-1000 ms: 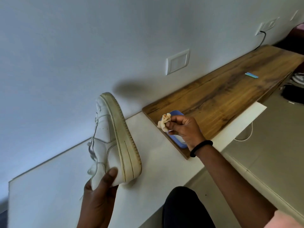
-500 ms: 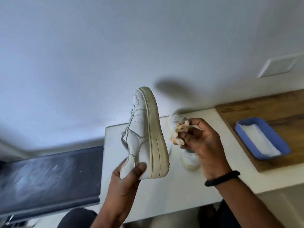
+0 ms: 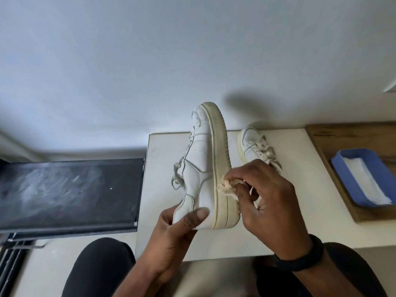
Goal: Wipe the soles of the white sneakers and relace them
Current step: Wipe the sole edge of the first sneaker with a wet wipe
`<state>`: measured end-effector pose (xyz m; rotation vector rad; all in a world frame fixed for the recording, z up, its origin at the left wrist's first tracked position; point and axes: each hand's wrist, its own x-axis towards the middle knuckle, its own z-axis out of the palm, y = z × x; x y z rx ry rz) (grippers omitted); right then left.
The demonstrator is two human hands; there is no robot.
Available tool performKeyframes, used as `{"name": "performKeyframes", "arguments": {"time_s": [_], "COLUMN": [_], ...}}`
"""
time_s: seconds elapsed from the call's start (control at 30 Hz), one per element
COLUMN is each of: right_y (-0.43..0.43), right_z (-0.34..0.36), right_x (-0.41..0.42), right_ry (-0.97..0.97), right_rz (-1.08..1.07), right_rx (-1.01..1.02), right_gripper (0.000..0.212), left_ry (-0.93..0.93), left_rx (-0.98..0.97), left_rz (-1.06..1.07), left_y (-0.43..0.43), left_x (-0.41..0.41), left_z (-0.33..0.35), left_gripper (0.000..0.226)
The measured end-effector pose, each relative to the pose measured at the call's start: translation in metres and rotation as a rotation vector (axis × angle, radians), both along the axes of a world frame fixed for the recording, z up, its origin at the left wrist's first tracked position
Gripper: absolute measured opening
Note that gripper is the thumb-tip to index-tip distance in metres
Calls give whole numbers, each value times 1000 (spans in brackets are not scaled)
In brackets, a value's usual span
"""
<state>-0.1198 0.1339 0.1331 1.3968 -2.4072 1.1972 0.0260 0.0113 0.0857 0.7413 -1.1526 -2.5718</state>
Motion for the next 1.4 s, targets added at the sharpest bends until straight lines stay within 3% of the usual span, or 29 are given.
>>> {"name": "performKeyframes", "arguments": {"time_s": [0.2,0.33,0.47,0.6,0.8,0.97,1.4], "right_y": [7,19,28,32,41,44,46], "right_z": [3,13,13,11,-1,-10,-3], "right_x": [8,12,16,19,50,64,41], "right_ry": [7,-13,-50,-33,68,149,48], "right_rz": [20,64,72,62,93,15,-200], "right_rx": [6,45,49,59,88,-8,8], "right_gripper": [24,21,19,18,27,20,6], "left_ry": [8,39,-93,-172,-186,-149,-86], "left_rx": [165,209,152,47,3,54,3], "left_rz": [-81,-81,35,92,147,161,175], "left_y": [1,12,18,24,30,31,34], "left_x": [5,7,6,5,6,6,4], "left_z": [1,10,16,18,22,23,20], "left_gripper": [56,39,18,30,9,15,25]}}
